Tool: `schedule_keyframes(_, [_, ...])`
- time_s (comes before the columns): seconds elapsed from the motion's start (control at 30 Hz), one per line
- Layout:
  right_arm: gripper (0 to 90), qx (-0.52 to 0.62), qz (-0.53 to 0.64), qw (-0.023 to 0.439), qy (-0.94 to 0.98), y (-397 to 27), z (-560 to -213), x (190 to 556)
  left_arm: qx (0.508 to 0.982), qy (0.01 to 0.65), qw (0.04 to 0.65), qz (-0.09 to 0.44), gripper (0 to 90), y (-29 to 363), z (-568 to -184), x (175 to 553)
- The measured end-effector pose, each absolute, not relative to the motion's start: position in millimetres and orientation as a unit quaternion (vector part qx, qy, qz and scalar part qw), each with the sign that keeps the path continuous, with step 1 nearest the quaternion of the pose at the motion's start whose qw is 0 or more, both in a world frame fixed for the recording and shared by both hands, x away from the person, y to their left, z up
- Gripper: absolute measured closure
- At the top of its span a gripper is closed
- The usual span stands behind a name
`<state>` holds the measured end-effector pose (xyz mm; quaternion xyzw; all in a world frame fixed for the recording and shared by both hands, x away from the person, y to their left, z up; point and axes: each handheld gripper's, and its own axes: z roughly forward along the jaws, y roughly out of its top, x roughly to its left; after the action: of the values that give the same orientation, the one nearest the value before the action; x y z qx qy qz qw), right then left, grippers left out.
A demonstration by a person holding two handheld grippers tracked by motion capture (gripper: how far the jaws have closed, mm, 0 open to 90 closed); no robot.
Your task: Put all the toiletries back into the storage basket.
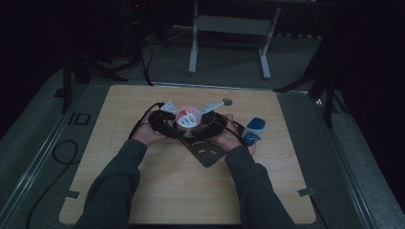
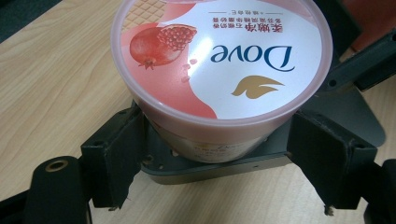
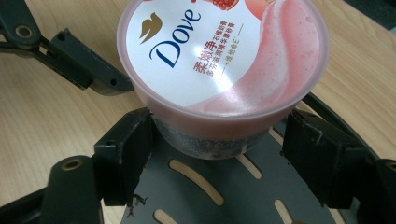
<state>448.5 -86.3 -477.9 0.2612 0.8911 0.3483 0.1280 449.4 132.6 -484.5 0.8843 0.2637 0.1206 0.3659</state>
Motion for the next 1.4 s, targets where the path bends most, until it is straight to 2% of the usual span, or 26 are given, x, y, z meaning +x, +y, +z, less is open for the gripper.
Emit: schedule_keyframes(1.4, [25.5, 0.285, 0.325, 0.103, 0.896, -78, -507, 460, 0.9, 0.283, 0.311, 0.118, 19.8, 125, -508, 459])
